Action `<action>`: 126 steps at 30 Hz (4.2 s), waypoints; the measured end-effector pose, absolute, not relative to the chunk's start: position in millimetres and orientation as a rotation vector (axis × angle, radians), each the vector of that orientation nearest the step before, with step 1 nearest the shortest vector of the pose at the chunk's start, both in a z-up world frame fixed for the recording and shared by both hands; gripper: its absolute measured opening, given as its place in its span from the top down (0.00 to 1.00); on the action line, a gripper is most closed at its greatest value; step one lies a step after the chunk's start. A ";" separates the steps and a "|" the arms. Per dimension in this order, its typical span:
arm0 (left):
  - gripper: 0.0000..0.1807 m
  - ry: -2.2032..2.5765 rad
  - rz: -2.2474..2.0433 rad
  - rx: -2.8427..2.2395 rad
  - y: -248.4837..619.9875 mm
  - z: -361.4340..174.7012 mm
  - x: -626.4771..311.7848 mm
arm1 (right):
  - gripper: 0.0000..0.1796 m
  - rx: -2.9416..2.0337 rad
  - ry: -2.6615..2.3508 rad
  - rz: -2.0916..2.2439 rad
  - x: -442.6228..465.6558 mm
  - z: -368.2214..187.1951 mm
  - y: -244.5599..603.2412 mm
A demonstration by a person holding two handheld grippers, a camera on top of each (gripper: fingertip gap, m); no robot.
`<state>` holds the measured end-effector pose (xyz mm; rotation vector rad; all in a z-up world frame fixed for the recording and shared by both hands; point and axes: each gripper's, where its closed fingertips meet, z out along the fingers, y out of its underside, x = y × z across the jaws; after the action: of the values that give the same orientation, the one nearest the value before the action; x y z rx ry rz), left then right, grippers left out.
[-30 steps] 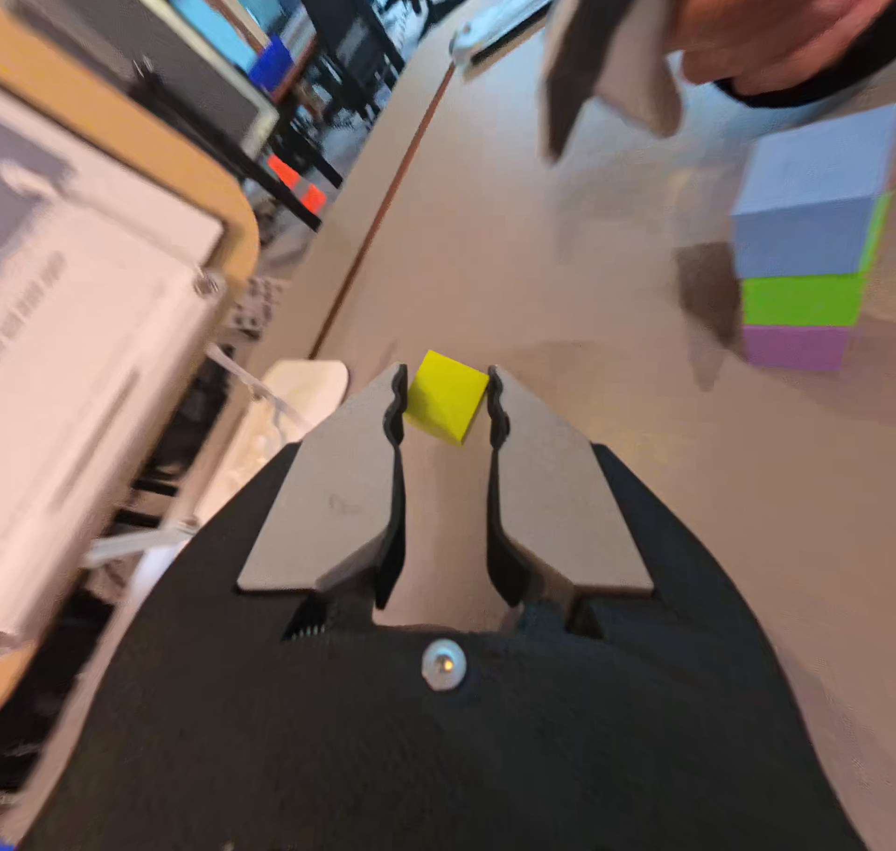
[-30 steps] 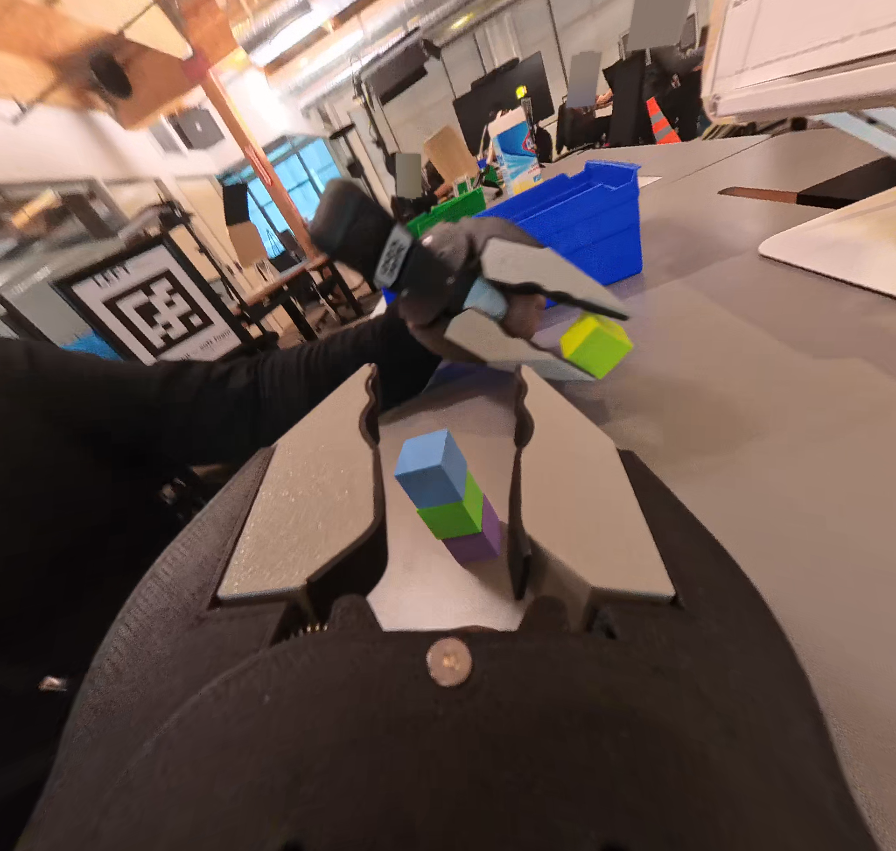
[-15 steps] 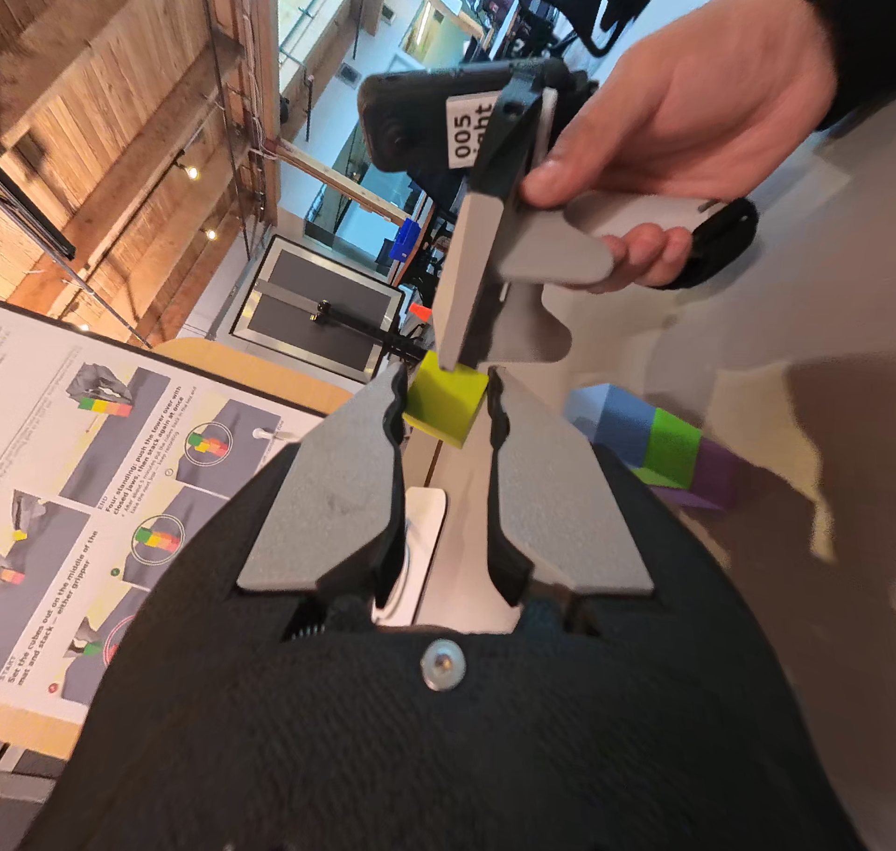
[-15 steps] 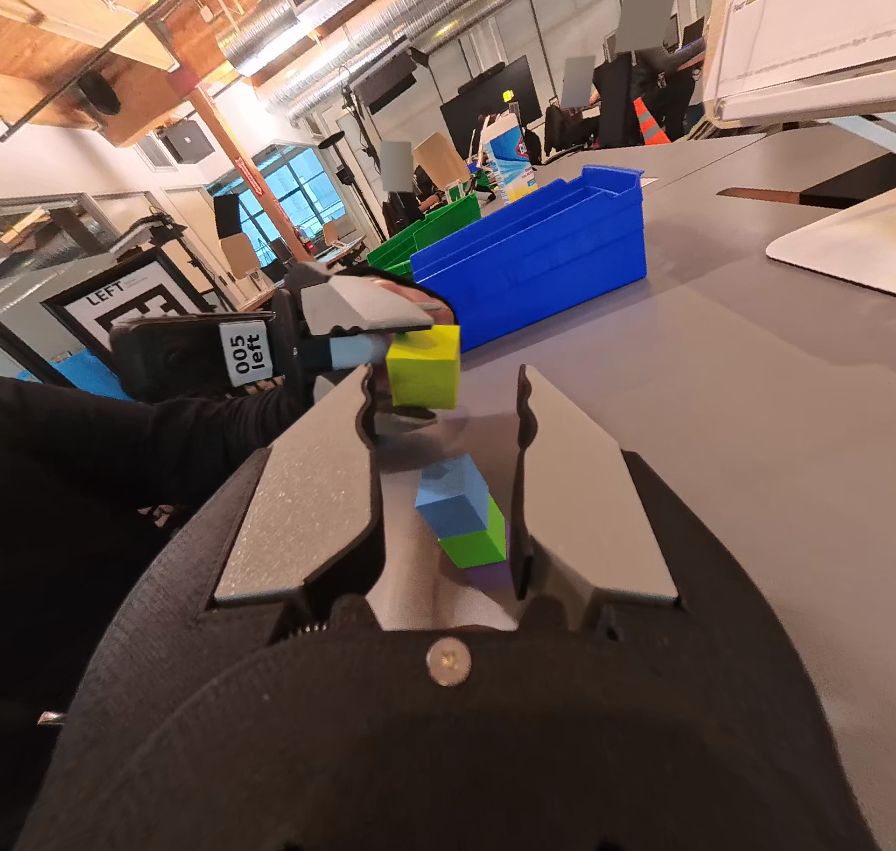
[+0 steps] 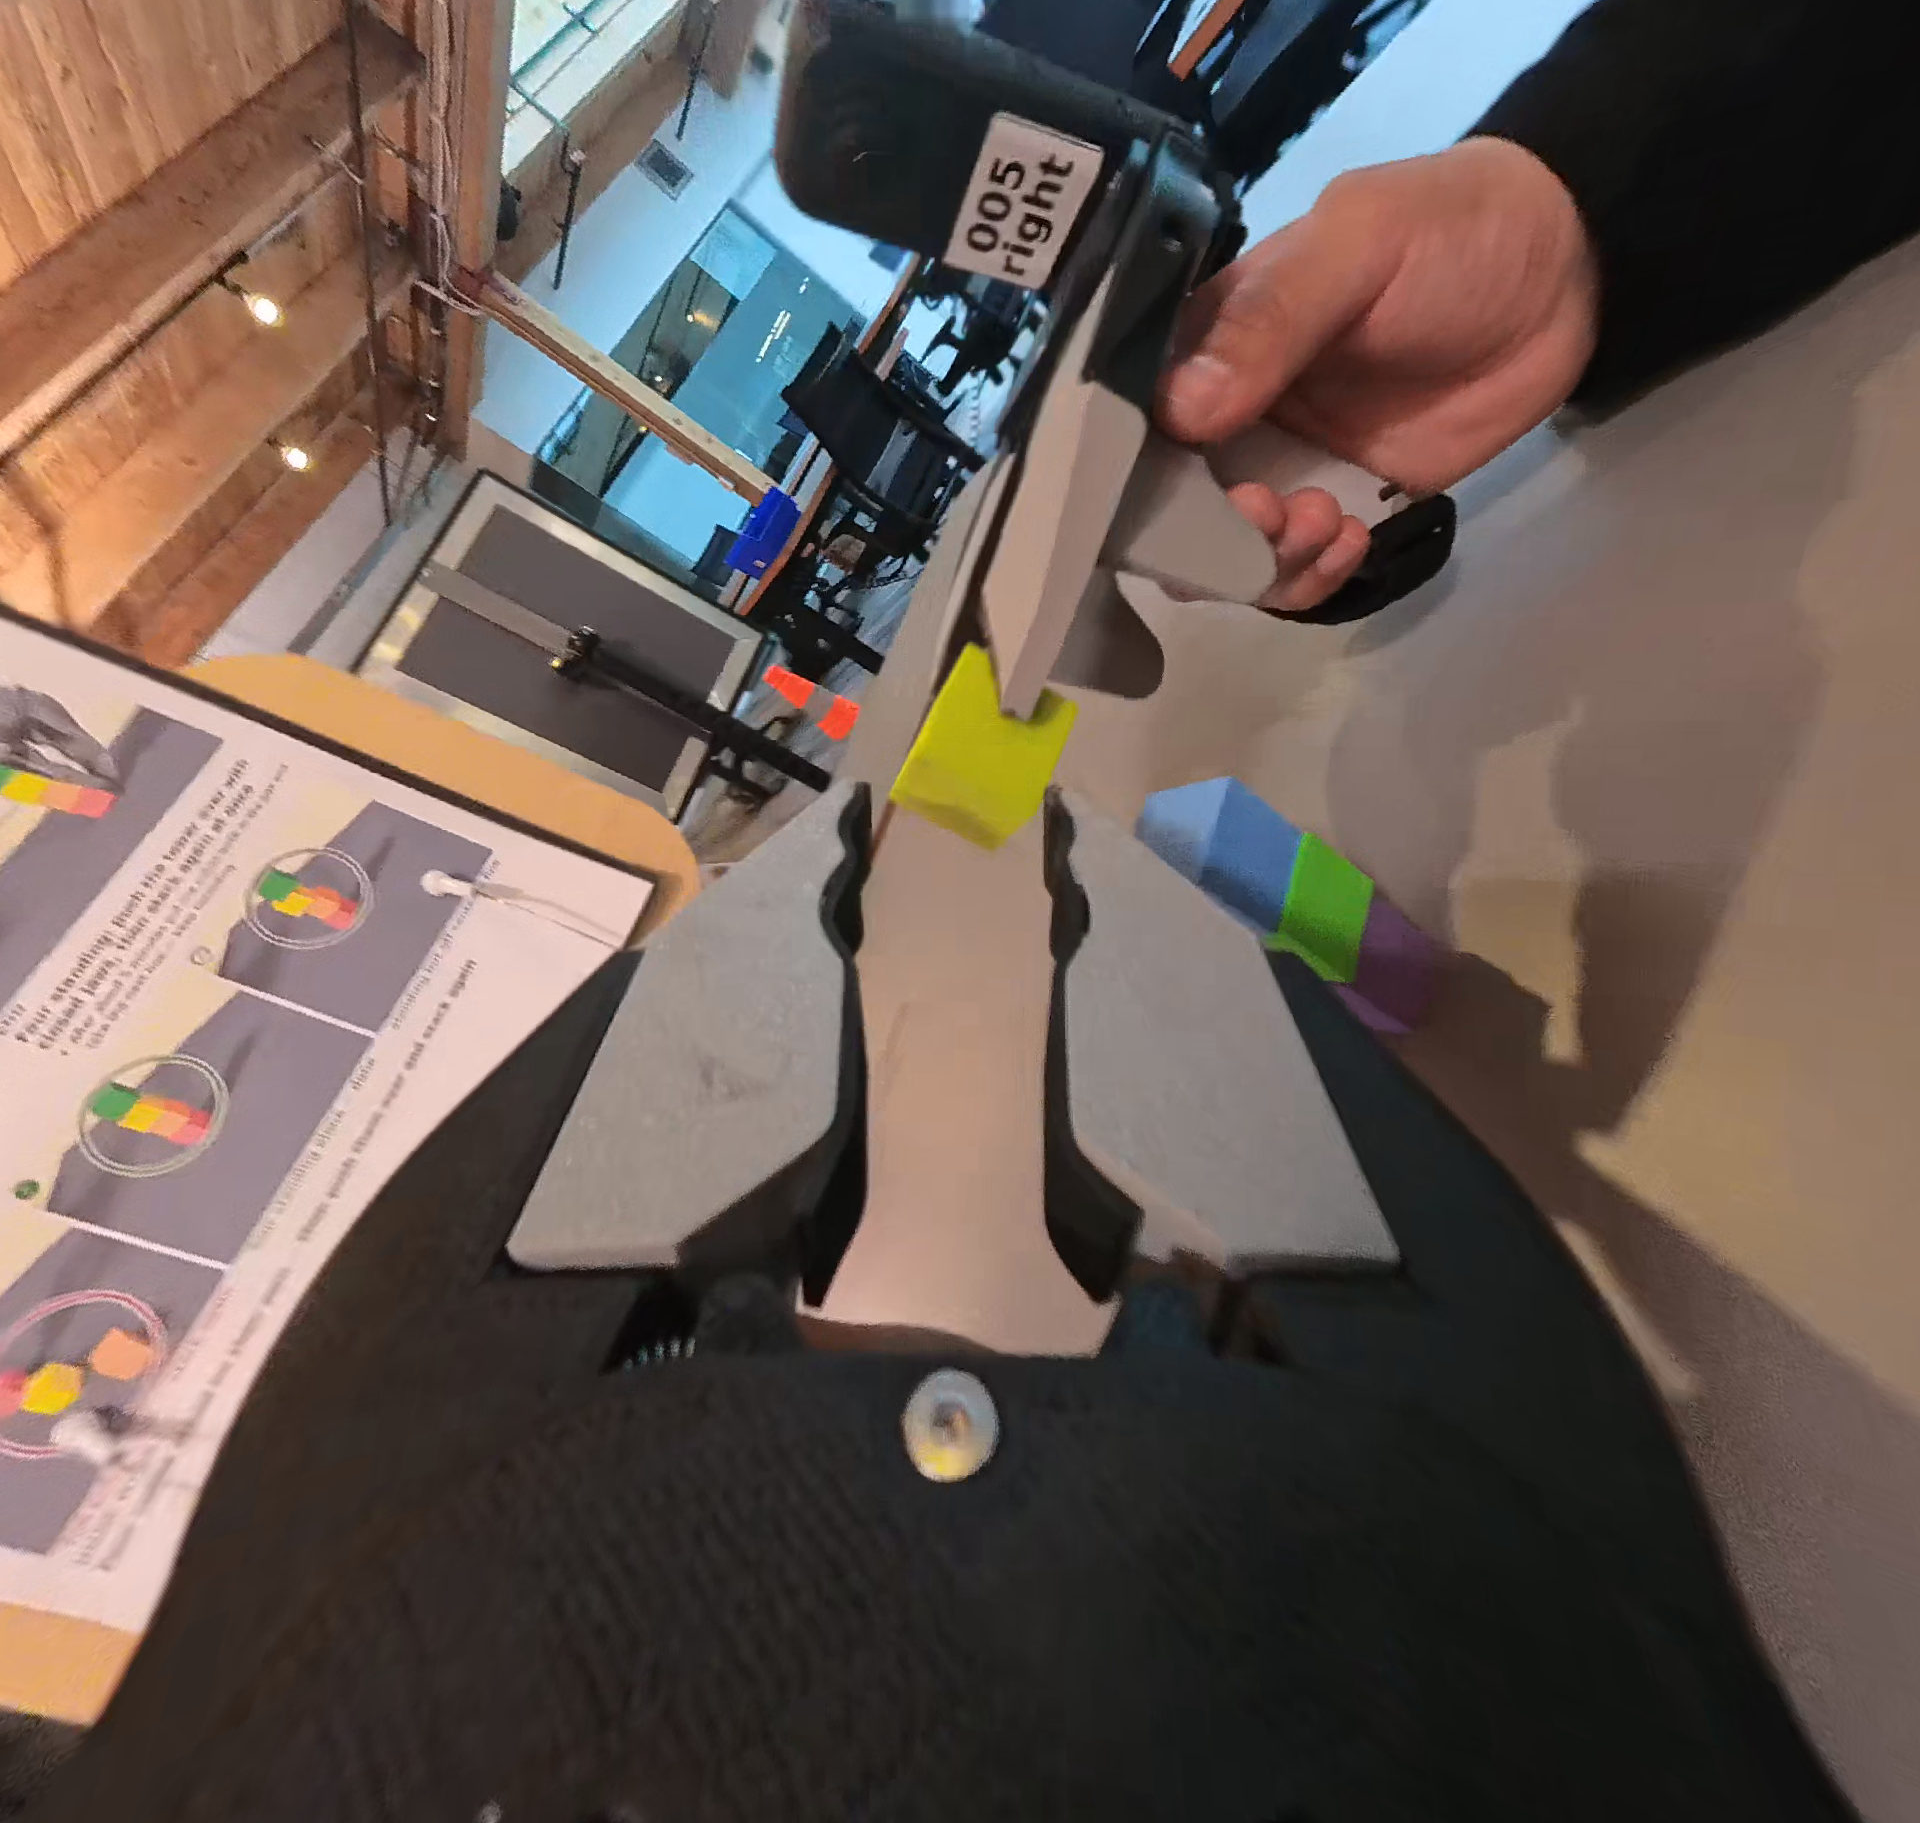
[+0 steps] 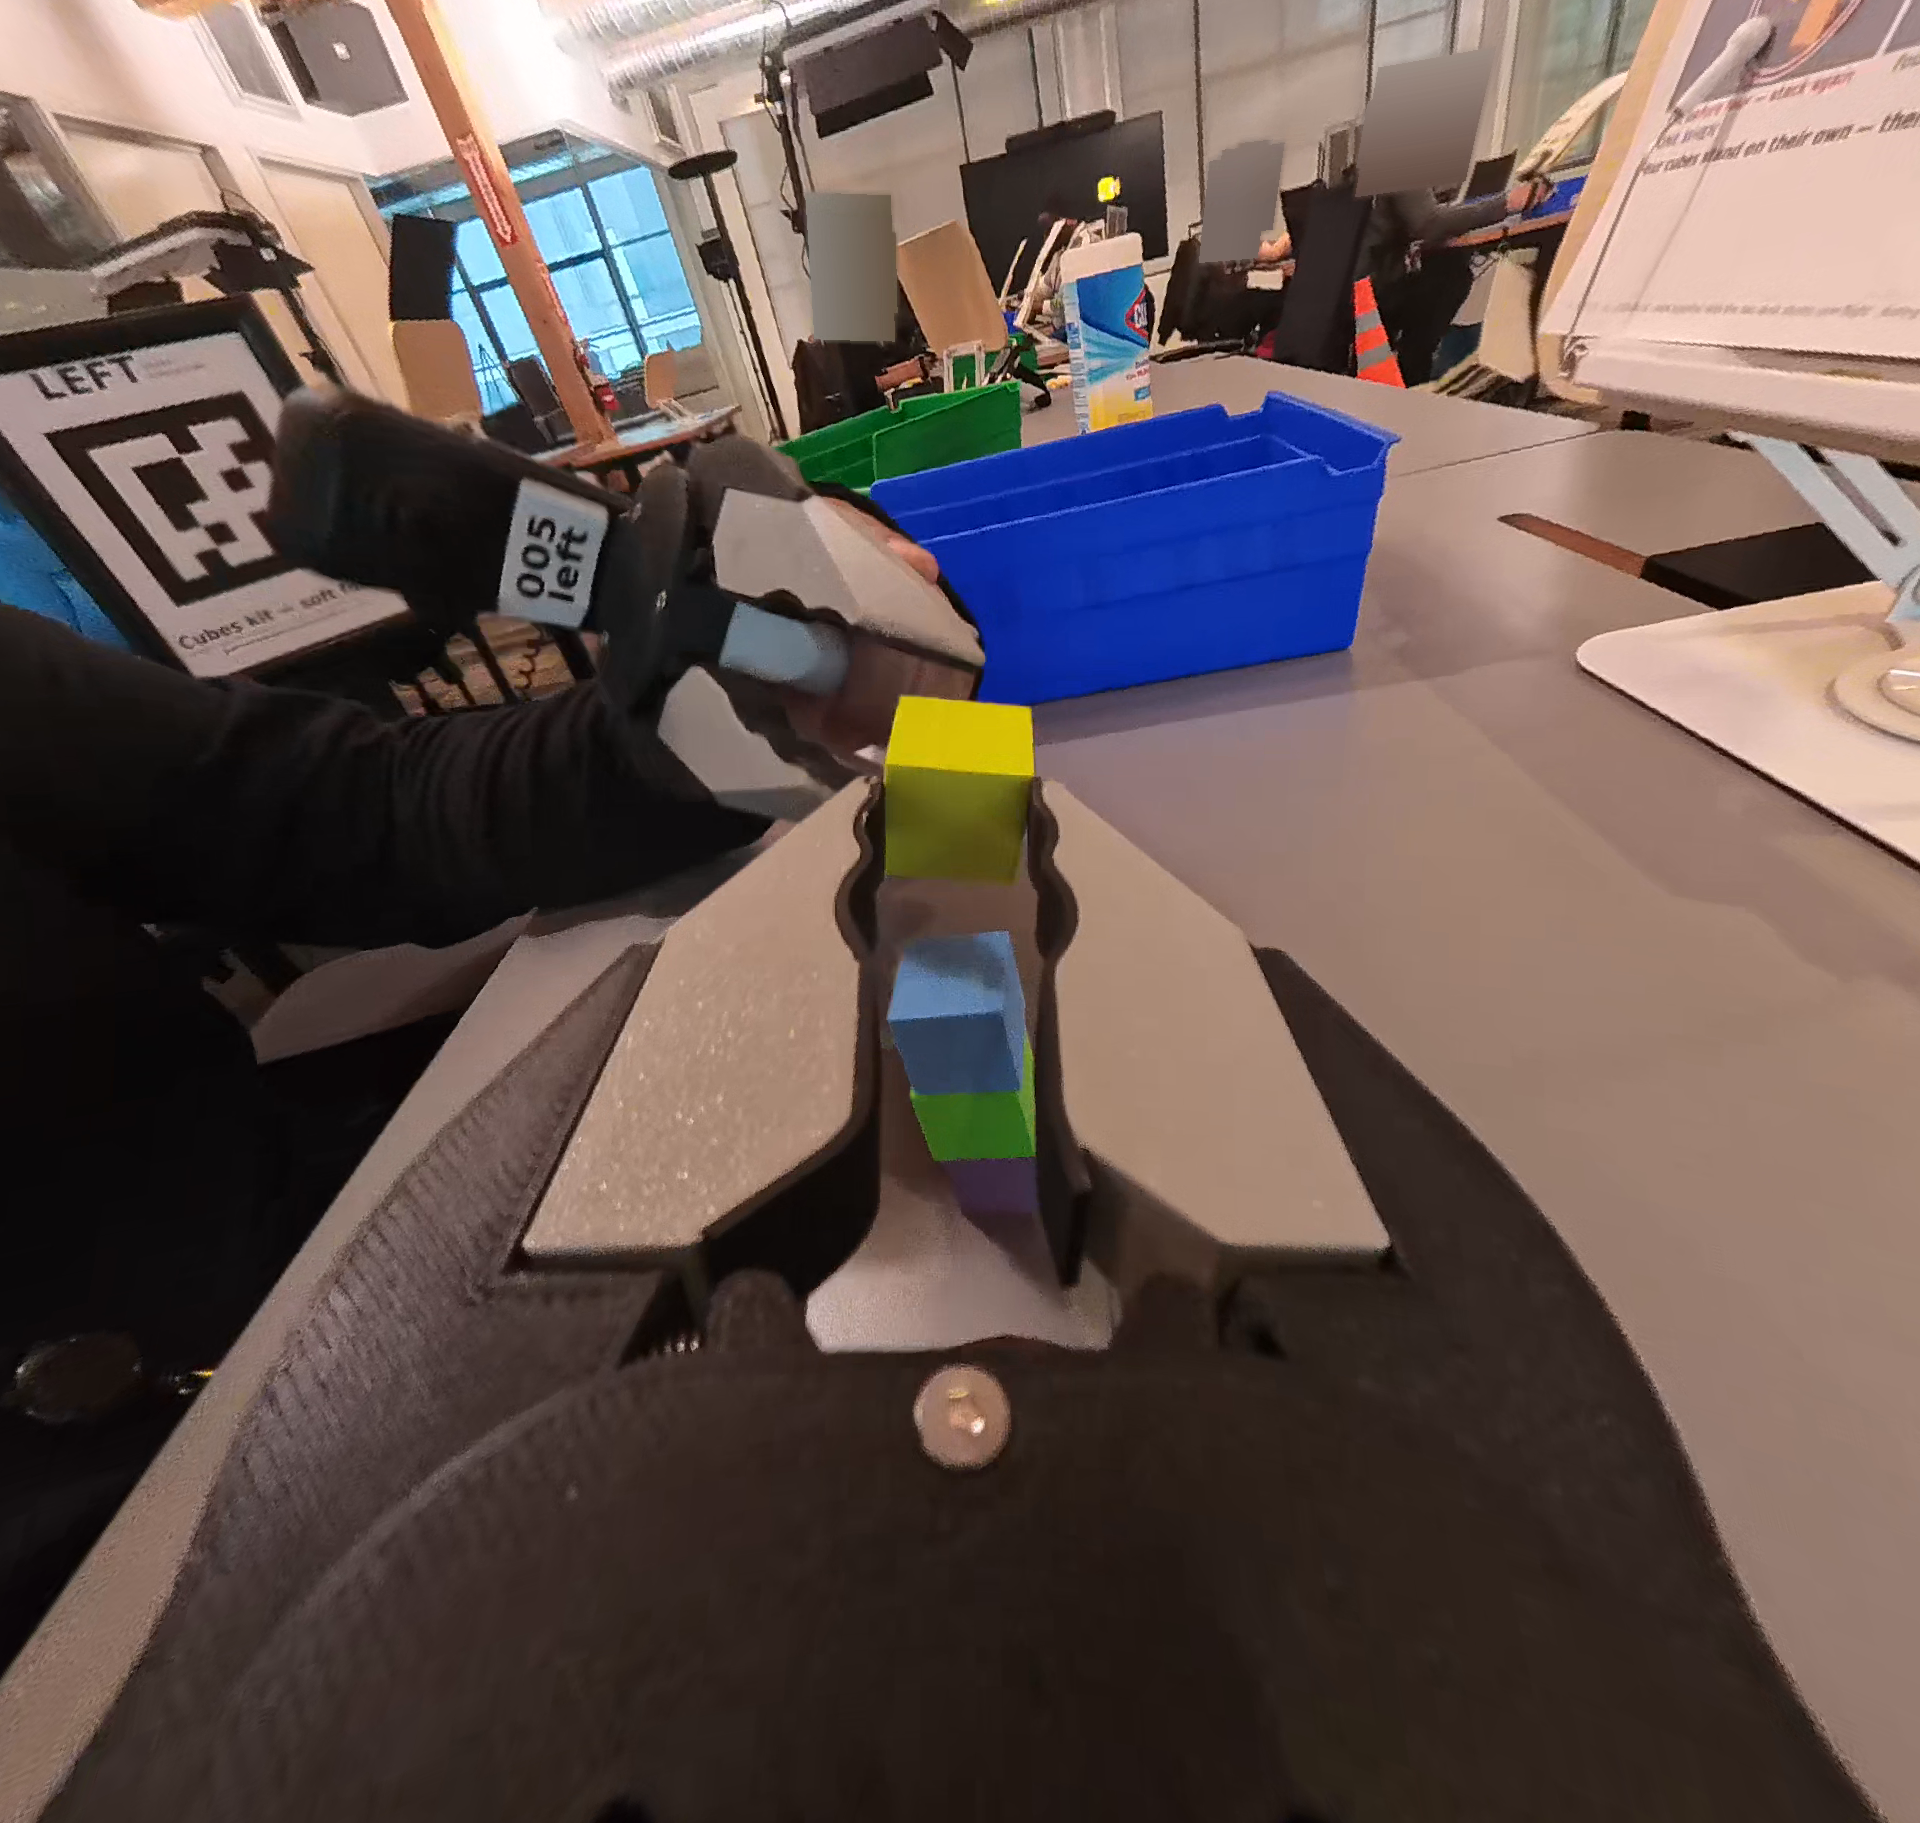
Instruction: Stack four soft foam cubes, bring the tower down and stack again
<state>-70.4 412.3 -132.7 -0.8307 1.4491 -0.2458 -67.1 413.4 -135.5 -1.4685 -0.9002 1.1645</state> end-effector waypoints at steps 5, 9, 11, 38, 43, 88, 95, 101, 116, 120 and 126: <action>0.87 1.342 -0.321 -0.888 427.5 -114.7 -90.0 | 0.86 -1.480 -0.896 1.163 -59.8 -143.7 410.7; 0.89 1.318 -0.289 -0.923 439.1 -117.6 -94.6 | 0.86 -1.506 -0.950 1.125 -66.5 -154.6 405.9; 0.90 1.342 -0.260 -0.928 440.3 -124.5 -91.9 | 0.87 -1.511 -0.970 1.101 -68.4 -157.5 405.2; 0.89 1.404 -0.237 -0.956 440.8 -139.3 -89.3 | 0.78 -1.494 -0.986 1.045 -61.7 -157.4 403.6; 0.93 1.351 -0.117 -1.157 478.0 -154.9 -101.1 | 0.90 -1.485 -1.100 0.961 -57.3 -157.0 389.4; 0.85 1.268 -0.052 -1.809 518.3 -246.9 -115.4 | 0.62 -2.194 -0.336 0.249 91.8 -240.3 480.3; 0.90 1.404 -0.309 -1.758 481.8 -234.0 -98.6 | 0.63 -2.226 -0.384 0.243 87.2 -246.5 478.0; 0.95 1.720 -0.930 -1.604 375.9 -219.2 -67.9 | 0.64 -2.239 -0.441 0.218 82.2 -250.4 476.4; 0.92 1.204 -0.236 -1.867 506.1 -234.8 -109.3 | 0.65 -2.244 -0.475 0.220 78.5 -252.1 475.2; 0.86 1.201 -0.324 -1.856 499.7 -230.7 -101.7 | 0.65 -2.245 -0.489 0.216 77.0 -252.6 474.7; 0.75 1.137 -0.233 -1.865 512.2 -229.4 -110.9 | 0.66 -2.246 -0.505 0.207 75.5 -253.4 474.2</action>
<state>-110.9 512.2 -229.4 -1.8647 1.1375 -0.2328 75.5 474.2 -253.4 -2.2457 -0.5046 0.2074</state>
